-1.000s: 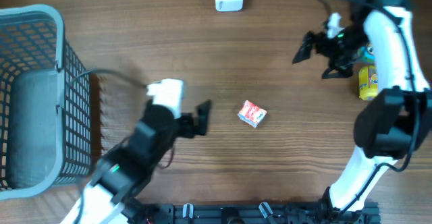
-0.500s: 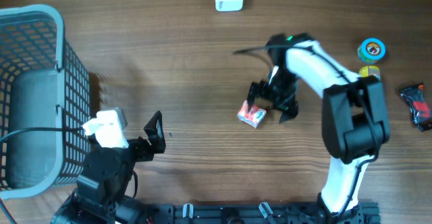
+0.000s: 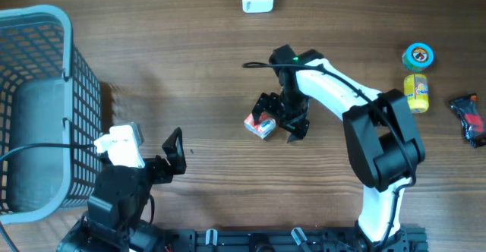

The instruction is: Scan the item barcode

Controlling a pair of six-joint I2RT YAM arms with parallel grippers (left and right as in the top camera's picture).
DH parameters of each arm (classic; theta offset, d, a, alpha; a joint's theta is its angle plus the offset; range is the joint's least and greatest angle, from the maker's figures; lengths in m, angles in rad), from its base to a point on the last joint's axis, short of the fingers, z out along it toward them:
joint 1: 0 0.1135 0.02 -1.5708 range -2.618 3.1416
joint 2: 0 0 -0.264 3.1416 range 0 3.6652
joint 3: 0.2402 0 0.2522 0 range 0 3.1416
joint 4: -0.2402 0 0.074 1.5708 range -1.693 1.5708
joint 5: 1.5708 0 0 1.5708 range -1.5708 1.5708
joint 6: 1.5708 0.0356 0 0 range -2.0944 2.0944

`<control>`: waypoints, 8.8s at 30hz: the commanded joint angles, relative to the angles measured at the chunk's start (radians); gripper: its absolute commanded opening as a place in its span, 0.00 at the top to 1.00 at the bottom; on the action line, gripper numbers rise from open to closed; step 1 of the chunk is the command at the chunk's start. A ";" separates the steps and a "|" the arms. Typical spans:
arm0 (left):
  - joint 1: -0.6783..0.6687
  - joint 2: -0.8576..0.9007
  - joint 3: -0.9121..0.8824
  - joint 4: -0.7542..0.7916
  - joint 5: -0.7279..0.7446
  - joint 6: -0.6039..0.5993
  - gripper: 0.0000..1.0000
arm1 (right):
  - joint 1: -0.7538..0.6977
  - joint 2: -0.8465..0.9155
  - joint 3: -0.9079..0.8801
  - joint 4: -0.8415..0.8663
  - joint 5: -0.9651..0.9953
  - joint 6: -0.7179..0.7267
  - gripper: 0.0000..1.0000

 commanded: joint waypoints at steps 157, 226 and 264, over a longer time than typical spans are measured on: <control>0.590 -0.352 0.719 -0.563 0.162 0.231 0.00 | 0.132 -1.198 -0.451 0.509 0.917 -0.837 0.00; 0.582 -0.352 0.719 -0.747 0.163 0.230 0.00 | 0.202 -1.895 -0.451 0.029 1.160 -0.677 0.00; 0.443 -0.389 -0.381 0.686 0.653 0.549 0.00 | 0.202 -1.895 -0.451 0.029 1.160 -0.677 0.00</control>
